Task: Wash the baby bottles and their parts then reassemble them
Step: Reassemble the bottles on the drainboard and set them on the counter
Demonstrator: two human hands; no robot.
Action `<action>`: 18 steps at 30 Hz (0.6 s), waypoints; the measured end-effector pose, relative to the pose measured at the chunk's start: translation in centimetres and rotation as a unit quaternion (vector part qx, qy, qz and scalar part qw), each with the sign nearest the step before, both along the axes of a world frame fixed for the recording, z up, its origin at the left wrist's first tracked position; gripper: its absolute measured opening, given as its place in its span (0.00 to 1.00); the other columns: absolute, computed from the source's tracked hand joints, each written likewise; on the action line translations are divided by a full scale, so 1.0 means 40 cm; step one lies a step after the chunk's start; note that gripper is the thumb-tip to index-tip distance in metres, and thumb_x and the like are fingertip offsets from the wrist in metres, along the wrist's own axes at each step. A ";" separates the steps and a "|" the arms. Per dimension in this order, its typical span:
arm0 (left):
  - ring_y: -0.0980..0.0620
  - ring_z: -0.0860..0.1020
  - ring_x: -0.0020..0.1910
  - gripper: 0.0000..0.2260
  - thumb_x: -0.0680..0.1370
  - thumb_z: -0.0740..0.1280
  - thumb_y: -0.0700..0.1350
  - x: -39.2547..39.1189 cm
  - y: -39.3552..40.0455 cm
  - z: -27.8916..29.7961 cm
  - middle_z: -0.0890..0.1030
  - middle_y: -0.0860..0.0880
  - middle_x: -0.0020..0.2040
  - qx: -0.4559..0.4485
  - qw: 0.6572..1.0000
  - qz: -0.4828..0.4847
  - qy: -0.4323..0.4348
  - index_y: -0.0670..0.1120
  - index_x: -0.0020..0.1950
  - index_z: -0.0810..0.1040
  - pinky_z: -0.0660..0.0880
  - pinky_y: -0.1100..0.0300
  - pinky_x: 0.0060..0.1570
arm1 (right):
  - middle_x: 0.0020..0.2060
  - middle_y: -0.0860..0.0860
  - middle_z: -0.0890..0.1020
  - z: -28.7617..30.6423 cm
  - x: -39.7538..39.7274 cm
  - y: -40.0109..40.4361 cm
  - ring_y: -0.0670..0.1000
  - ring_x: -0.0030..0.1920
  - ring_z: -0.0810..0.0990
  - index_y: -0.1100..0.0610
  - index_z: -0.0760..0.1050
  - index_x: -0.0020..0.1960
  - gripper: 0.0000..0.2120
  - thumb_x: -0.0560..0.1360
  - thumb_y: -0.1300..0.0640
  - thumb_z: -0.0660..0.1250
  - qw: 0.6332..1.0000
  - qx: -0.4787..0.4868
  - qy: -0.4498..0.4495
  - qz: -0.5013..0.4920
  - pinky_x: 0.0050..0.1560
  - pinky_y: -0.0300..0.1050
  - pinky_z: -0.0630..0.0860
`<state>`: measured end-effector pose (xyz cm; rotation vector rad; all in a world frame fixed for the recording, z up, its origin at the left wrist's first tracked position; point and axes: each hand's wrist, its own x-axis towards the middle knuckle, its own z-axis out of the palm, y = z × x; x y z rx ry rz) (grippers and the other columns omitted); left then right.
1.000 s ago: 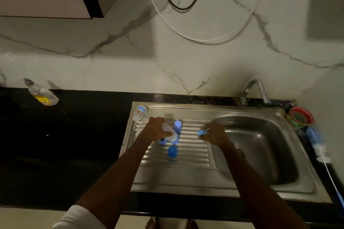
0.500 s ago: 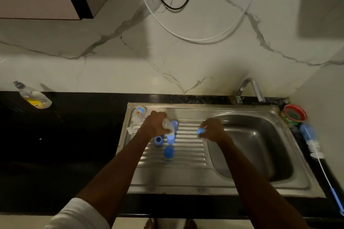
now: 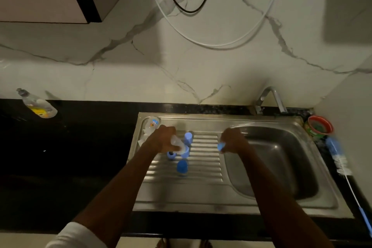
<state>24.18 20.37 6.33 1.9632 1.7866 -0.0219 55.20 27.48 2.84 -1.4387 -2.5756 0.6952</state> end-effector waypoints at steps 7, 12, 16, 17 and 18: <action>0.45 0.85 0.47 0.17 0.73 0.78 0.52 0.015 0.065 0.176 0.85 0.46 0.52 0.175 0.839 0.205 -0.473 0.45 0.56 0.80 0.83 0.51 0.45 | 0.60 0.61 0.81 0.347 -0.129 0.019 0.55 0.50 0.83 0.57 0.81 0.59 0.11 0.79 0.65 0.67 0.676 -0.270 0.683 -0.068 0.49 0.44 0.82; 0.50 0.80 0.54 0.22 0.68 0.79 0.57 -0.031 0.025 0.041 0.81 0.51 0.55 0.004 0.997 -0.005 -0.071 0.51 0.57 0.78 0.78 0.52 0.55 | 0.46 0.56 0.85 0.104 -0.049 0.024 0.55 0.48 0.84 0.60 0.84 0.49 0.14 0.67 0.55 0.81 0.995 -0.076 0.061 0.019 0.52 0.48 0.79; 0.55 0.81 0.55 0.24 0.68 0.80 0.55 -0.029 -0.049 -0.058 0.82 0.54 0.55 0.010 0.954 0.065 -0.292 0.51 0.60 0.77 0.80 0.50 0.57 | 0.47 0.48 0.86 -0.013 -0.051 -0.063 0.46 0.47 0.84 0.55 0.85 0.51 0.20 0.61 0.53 0.85 0.981 -0.085 0.161 -0.073 0.50 0.39 0.77; 0.55 0.81 0.57 0.26 0.69 0.80 0.56 -0.022 -0.063 -0.057 0.81 0.54 0.58 0.014 0.943 0.078 -0.322 0.51 0.63 0.77 0.80 0.50 0.58 | 0.48 0.45 0.86 -0.004 -0.066 -0.077 0.44 0.48 0.84 0.54 0.84 0.53 0.20 0.63 0.53 0.84 0.968 -0.077 0.216 -0.098 0.51 0.38 0.78; 0.53 0.80 0.60 0.30 0.69 0.79 0.58 -0.012 -0.072 -0.058 0.81 0.54 0.61 0.010 0.930 0.098 -0.353 0.51 0.67 0.75 0.80 0.49 0.59 | 0.50 0.45 0.86 0.013 -0.079 -0.086 0.43 0.50 0.84 0.53 0.84 0.55 0.20 0.65 0.54 0.84 0.959 -0.087 0.245 -0.117 0.53 0.38 0.79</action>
